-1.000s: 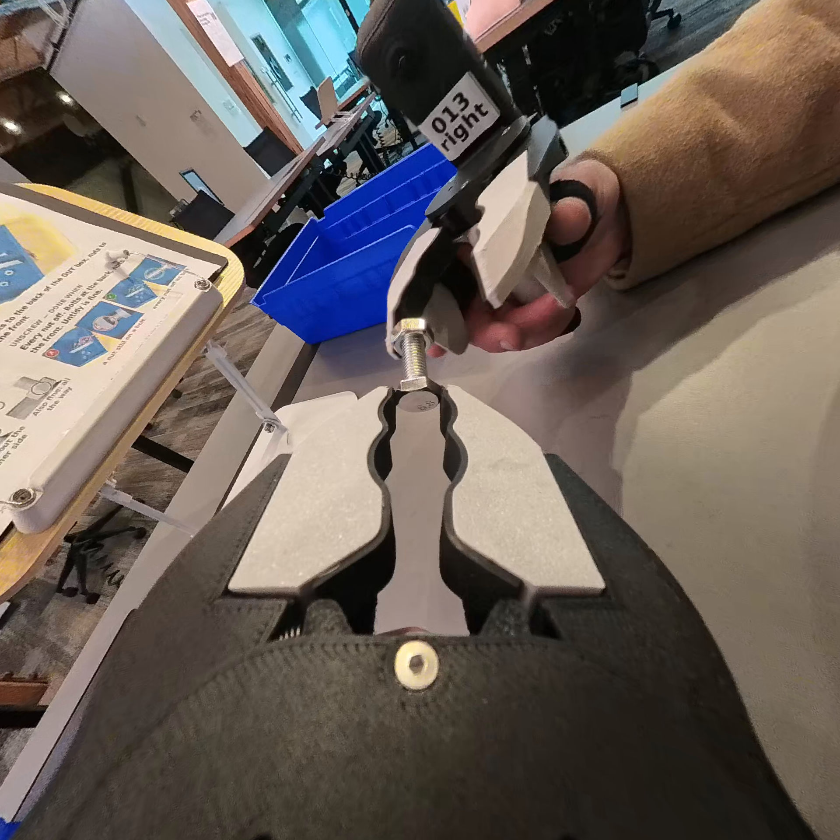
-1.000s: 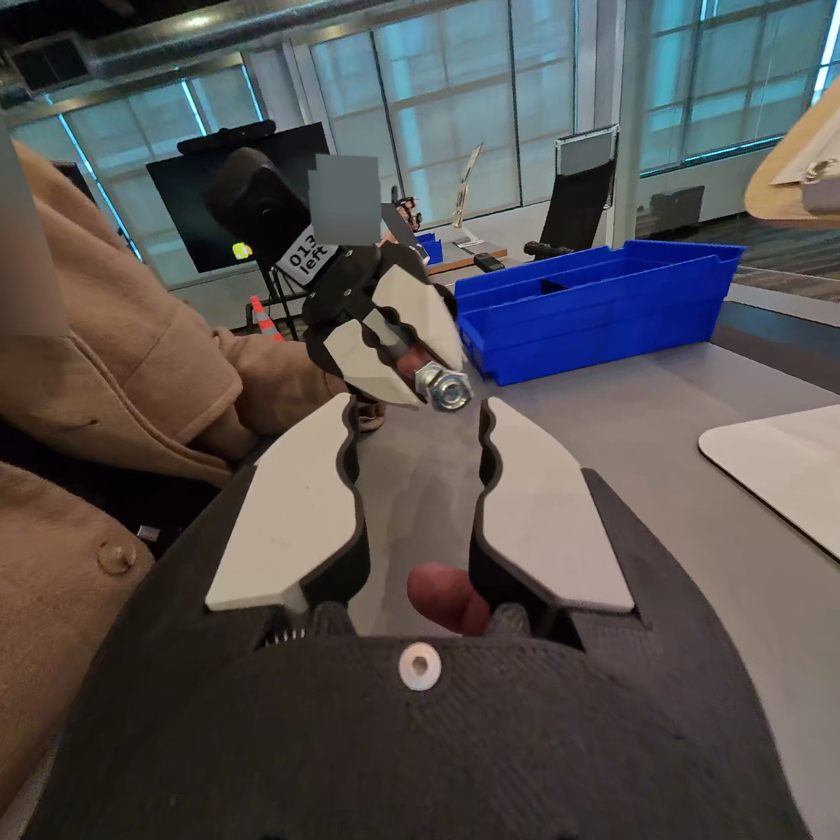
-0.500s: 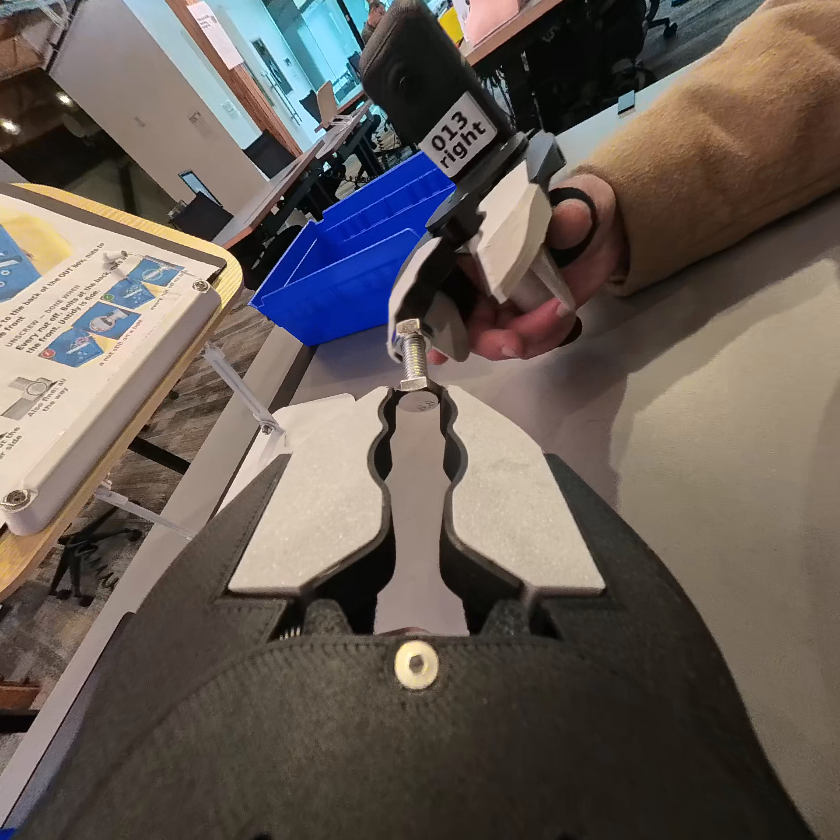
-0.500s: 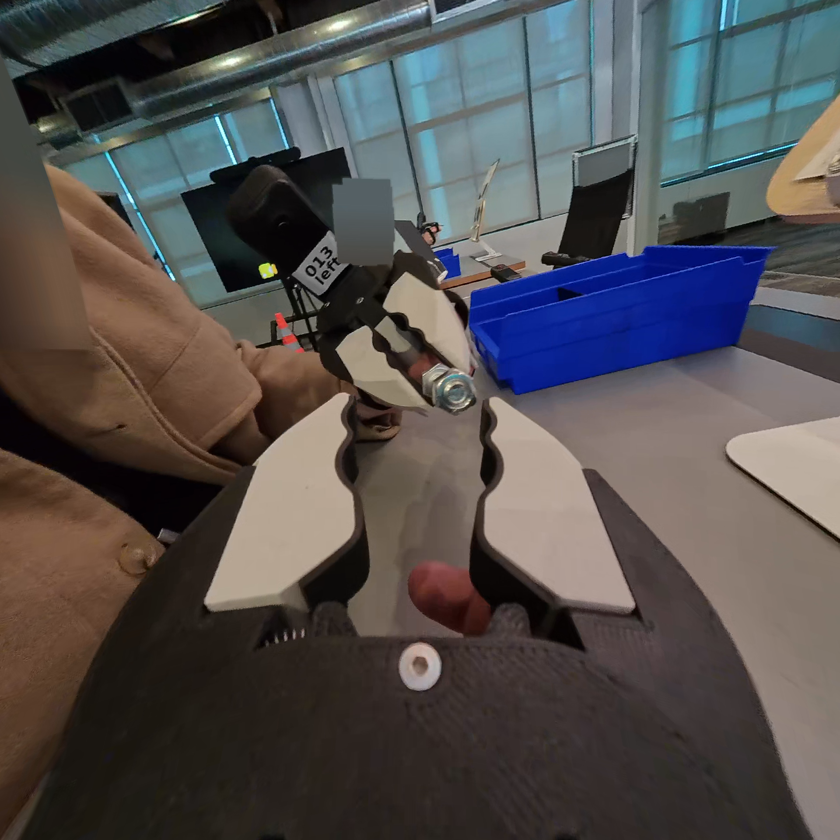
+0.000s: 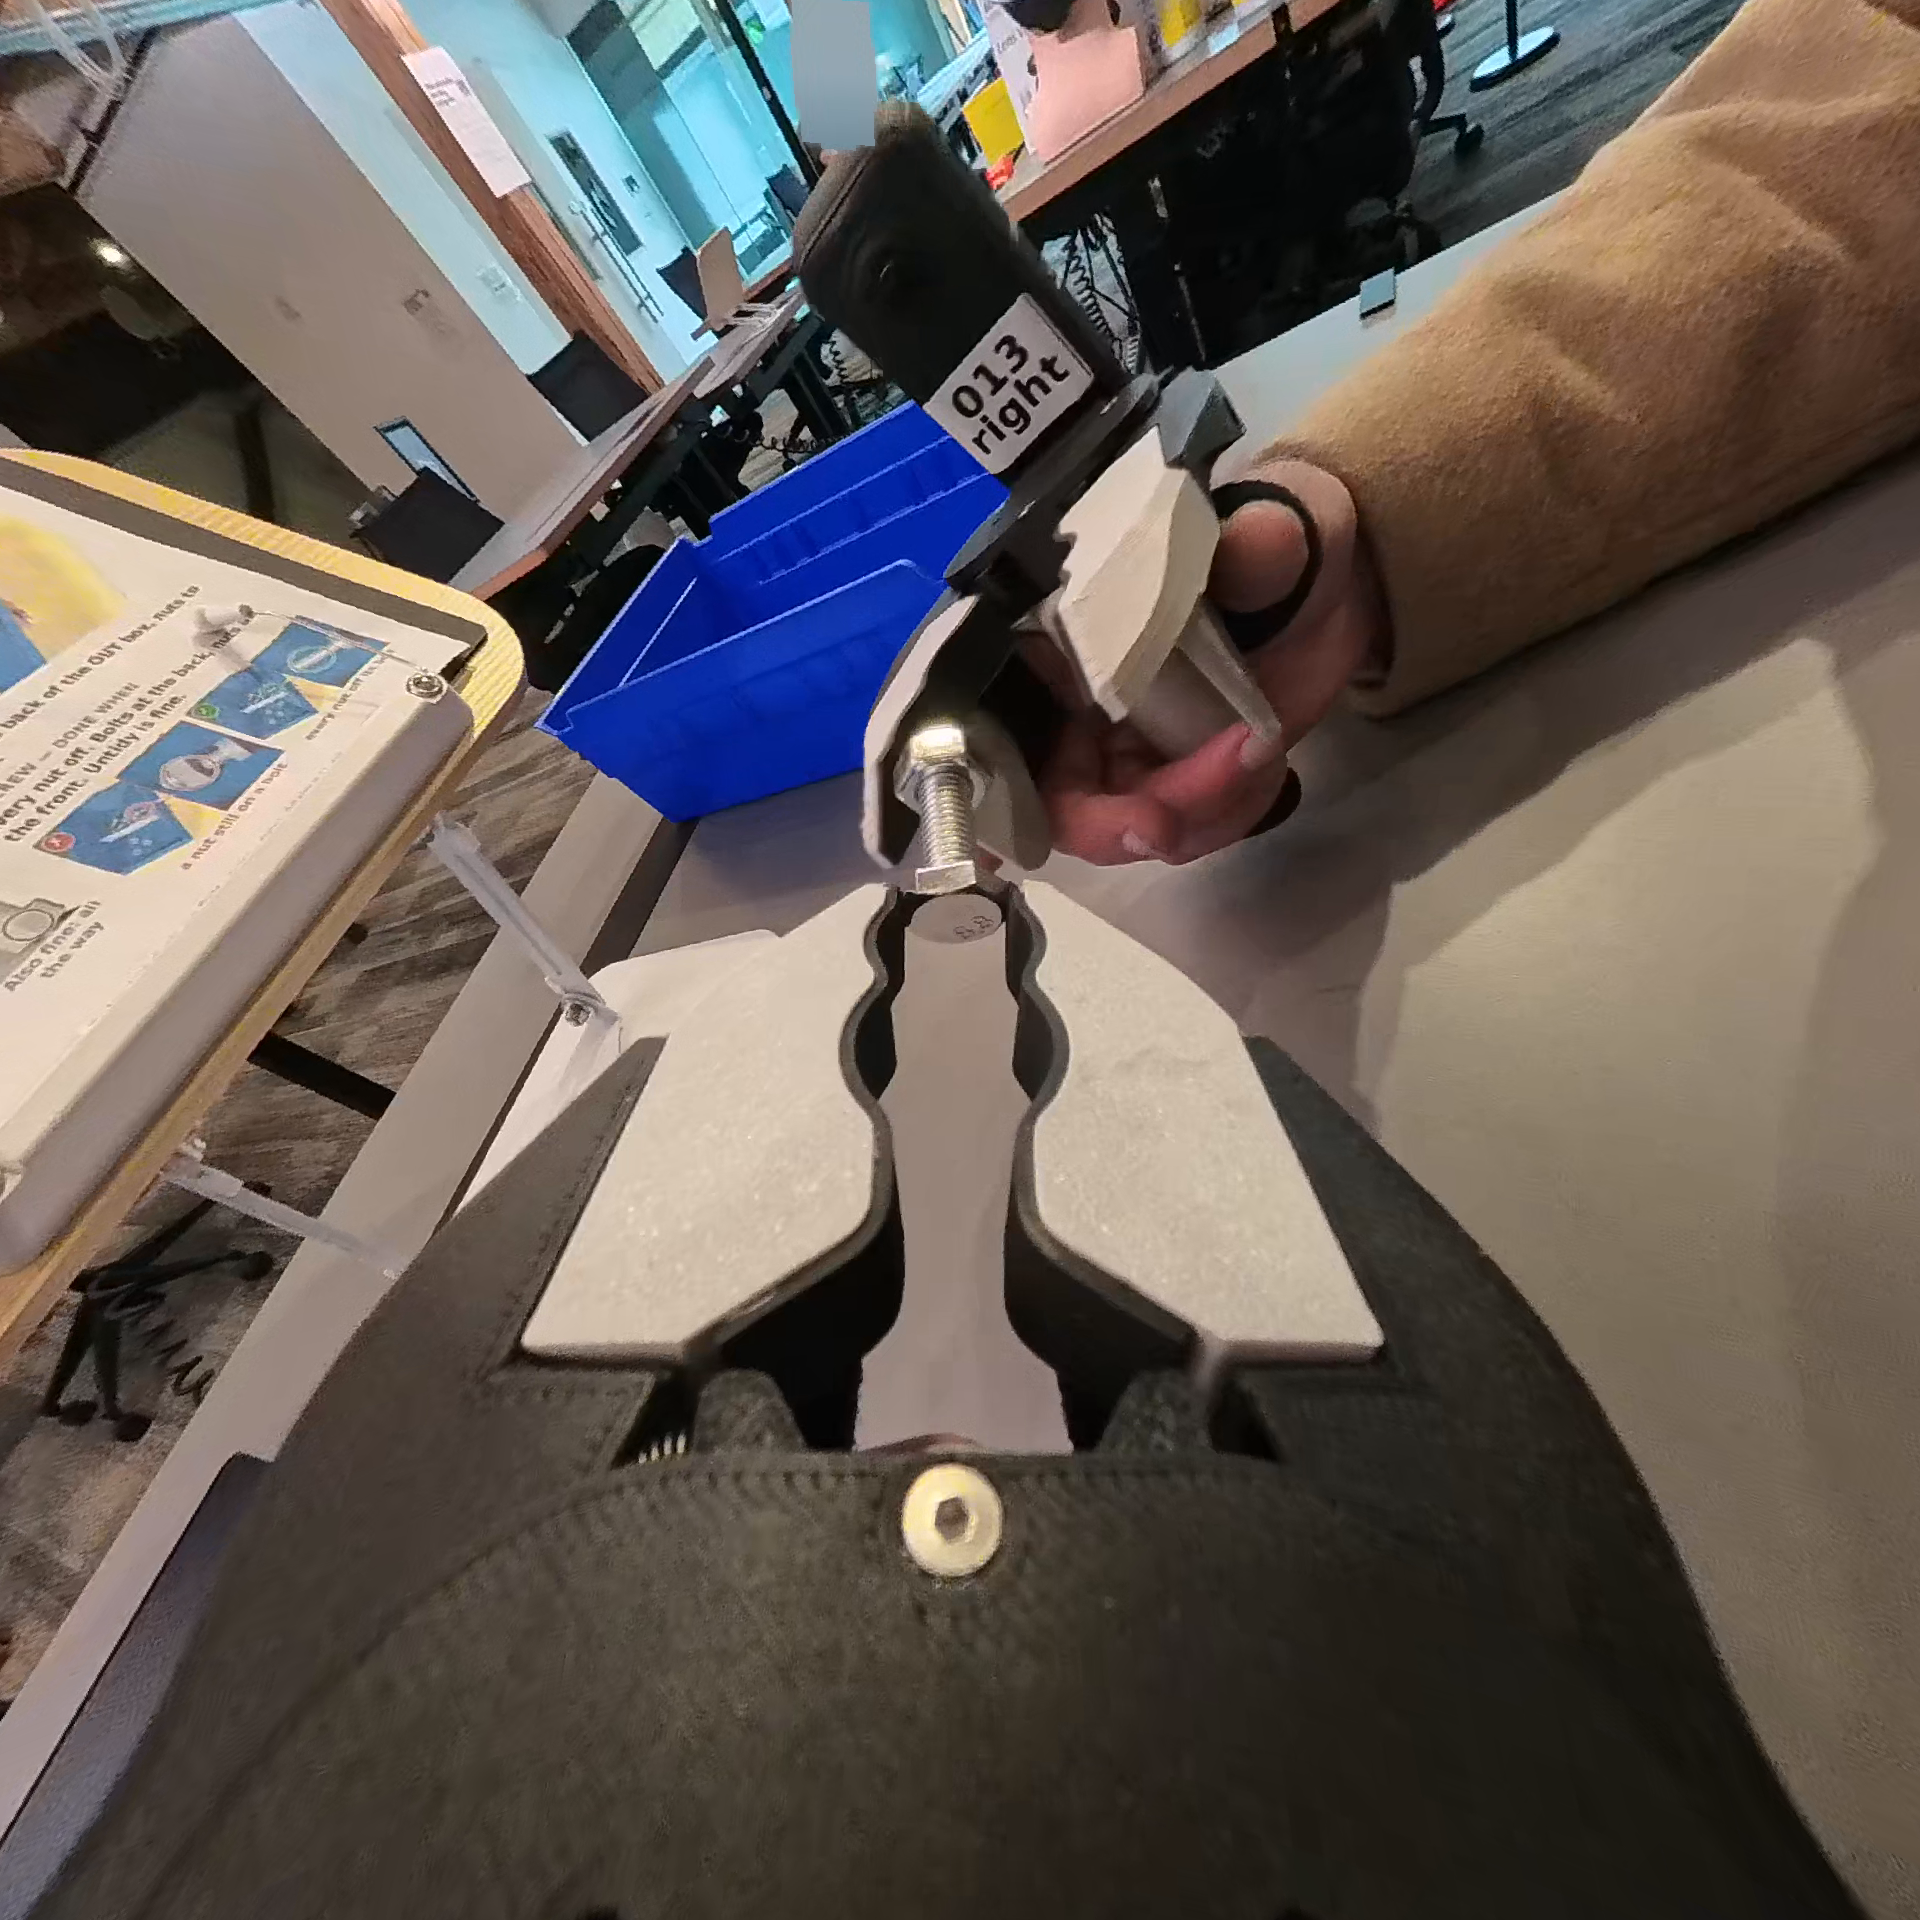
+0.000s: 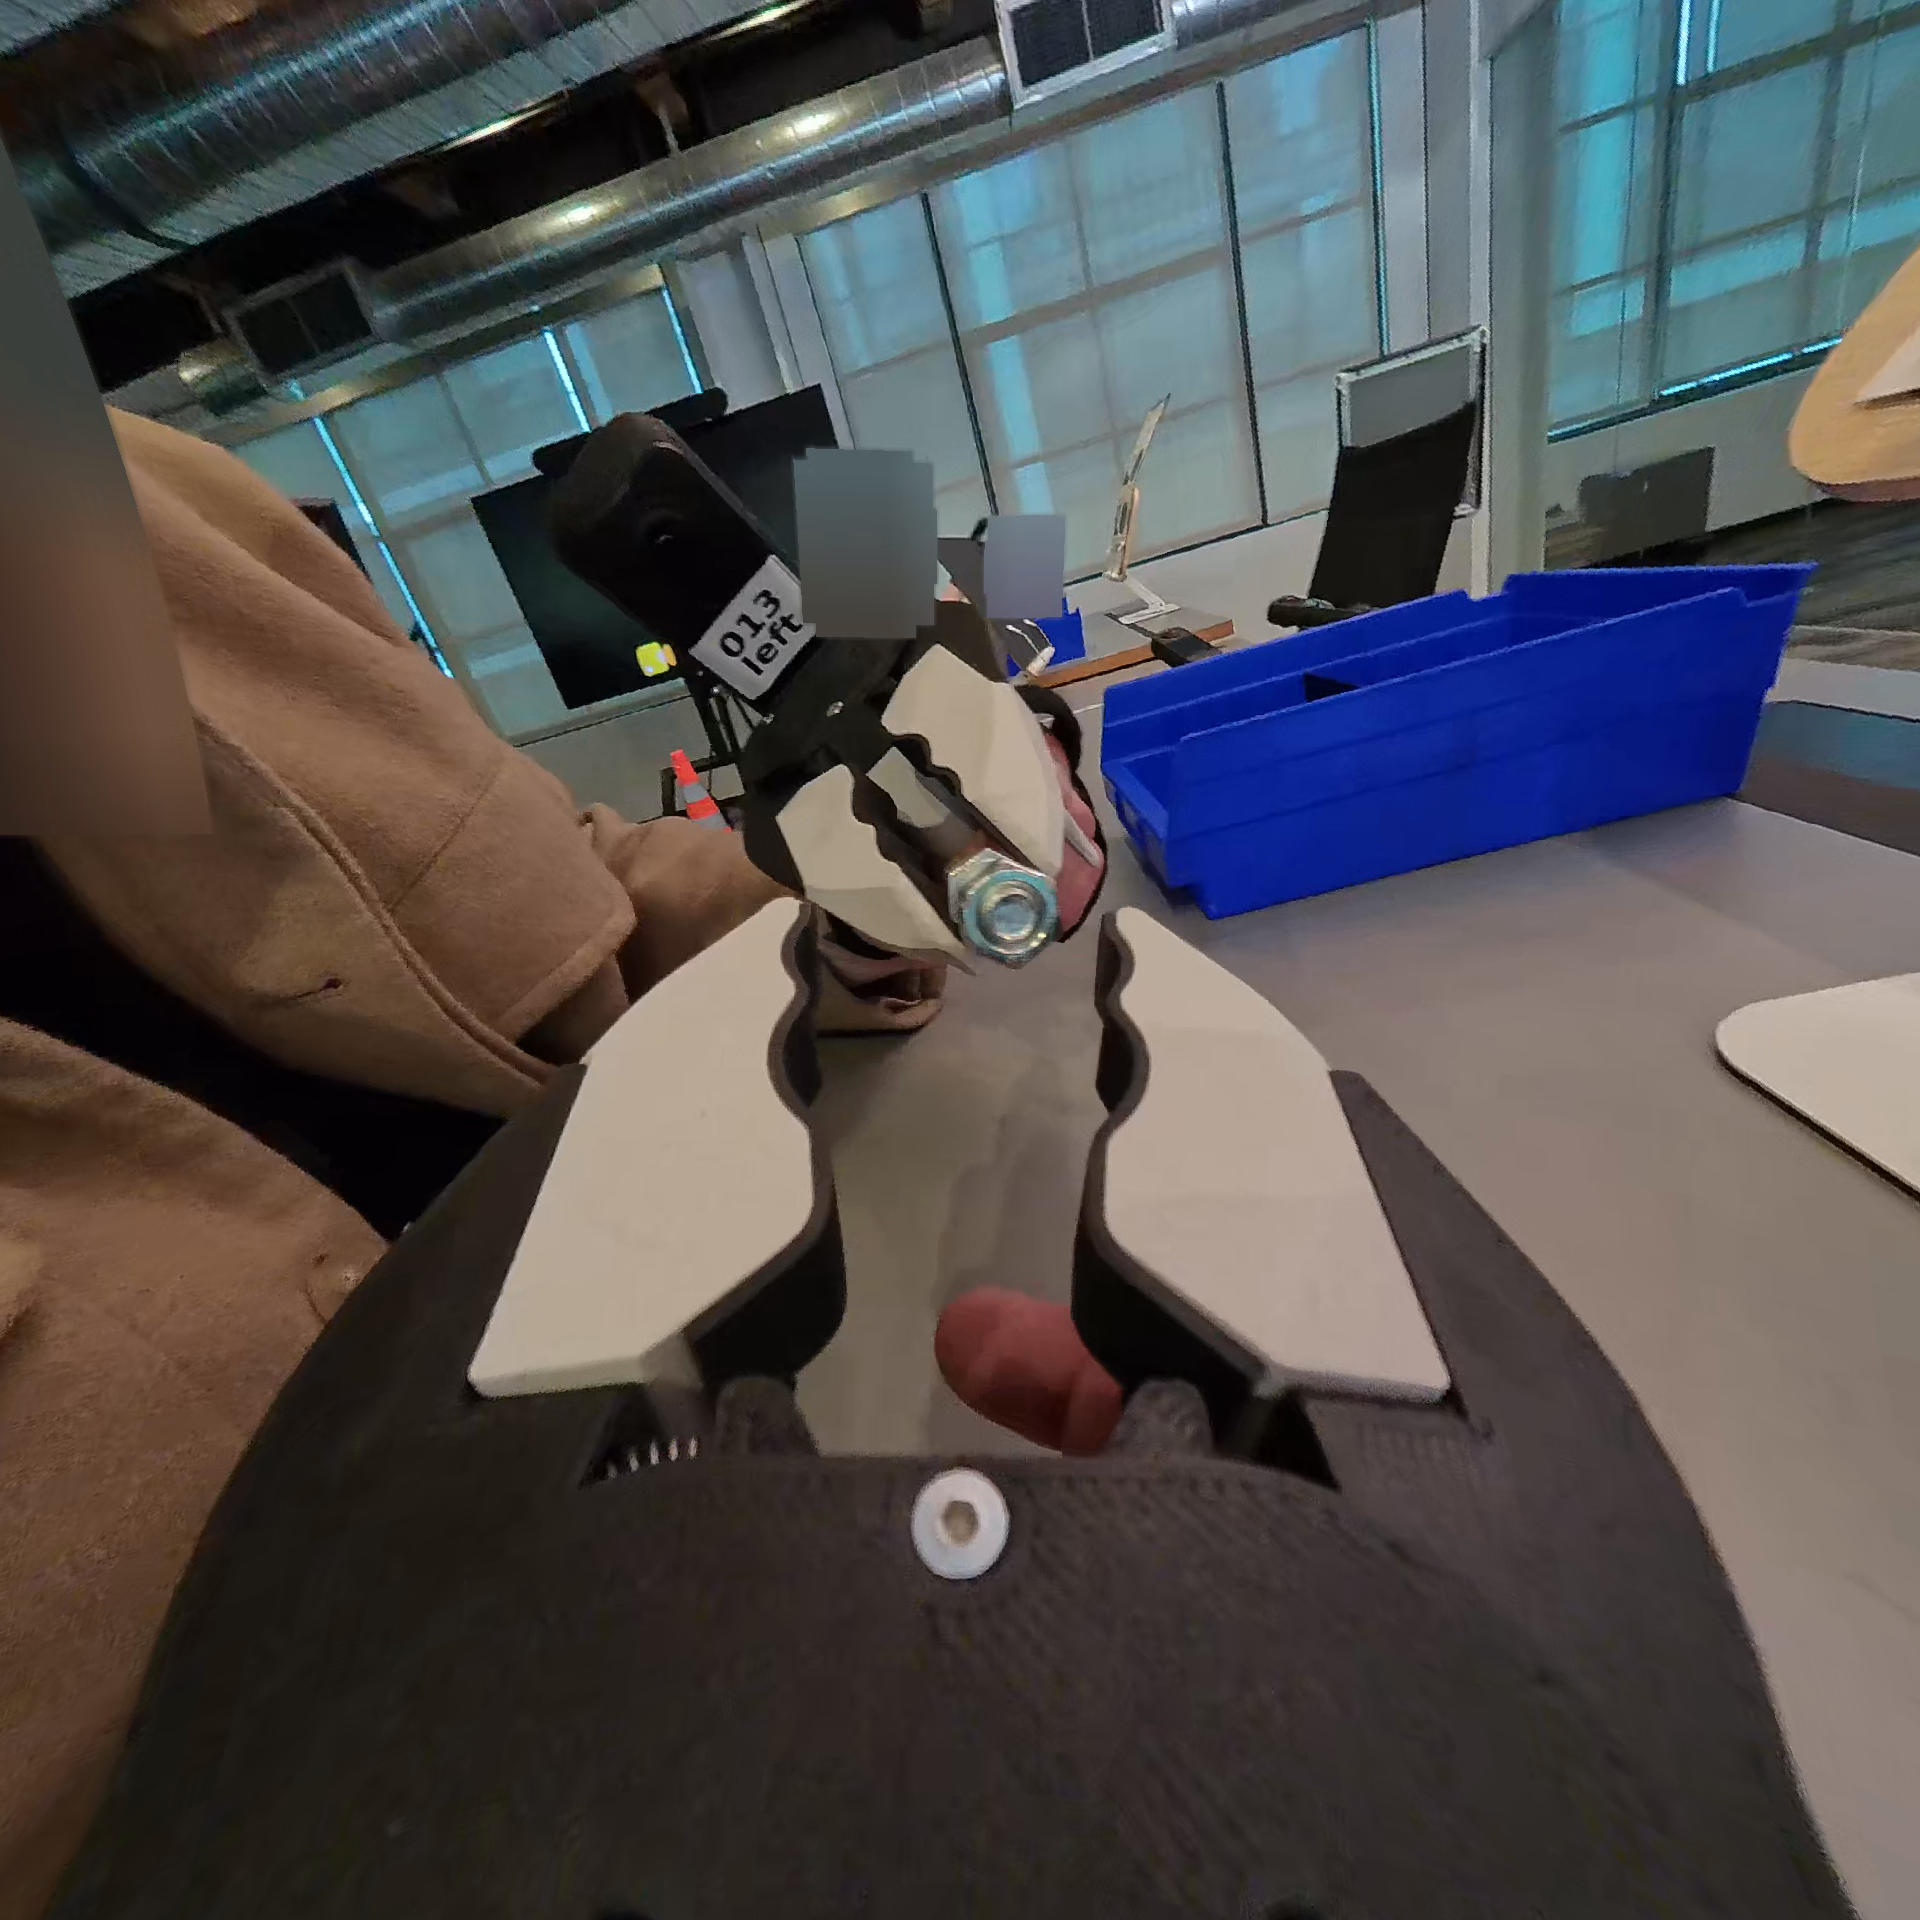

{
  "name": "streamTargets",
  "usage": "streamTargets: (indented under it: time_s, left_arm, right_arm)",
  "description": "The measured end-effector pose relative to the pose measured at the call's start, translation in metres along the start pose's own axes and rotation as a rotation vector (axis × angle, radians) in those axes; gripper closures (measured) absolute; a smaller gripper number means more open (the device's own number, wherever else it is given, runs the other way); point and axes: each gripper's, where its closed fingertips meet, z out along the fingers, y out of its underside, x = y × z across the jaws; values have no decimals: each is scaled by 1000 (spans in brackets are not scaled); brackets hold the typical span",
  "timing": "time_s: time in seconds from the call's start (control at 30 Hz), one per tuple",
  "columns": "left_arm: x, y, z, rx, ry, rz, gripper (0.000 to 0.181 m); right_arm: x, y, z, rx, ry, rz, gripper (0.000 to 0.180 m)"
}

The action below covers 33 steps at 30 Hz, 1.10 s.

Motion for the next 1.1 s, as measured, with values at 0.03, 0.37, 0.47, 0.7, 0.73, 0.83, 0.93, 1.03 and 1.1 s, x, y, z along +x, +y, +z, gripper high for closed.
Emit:
streamTargets:
  time_s: [0.03,0.37,0.47,0.7,0.73,0.83,0.93,1.03,1.1]
  left_arm:
    - [-1,0,0,-3,-3,-2,163]
    - [-4,-1,-2,10,-12,-15,163]
    - [-2,0,-1,7,-5,-15,163]
    - [-8,1,-3,4,-28,-32,163]
    - [-8,0,-3,7,-26,-30,163]
    - [-7,0,-3,11,-22,-31,163]
    - [-5,-1,-2,11,-14,-29,163]
    - [-4,-1,-1,10,-8,-31,163]
    - [-4,1,-1,1,-10,-27,163]
  right_arm:
    - [-3,0,0,0,-14,-2,132]
    - [0,3,-6,-37,-26,14,155]
    - [4,-3,-5,0,7,17,134]
    - [-29,3,-1,-44,-170,-21,167]
    - [-28,5,0,-62,-153,-29,165]
    - [-14,8,-1,-86,-81,-15,157]
    - [2,6,-3,-61,6,6,137]
    - [-1,-1,-2,-18,1,-8,133]
    - [-3,-1,-1,-17,2,-26,132]
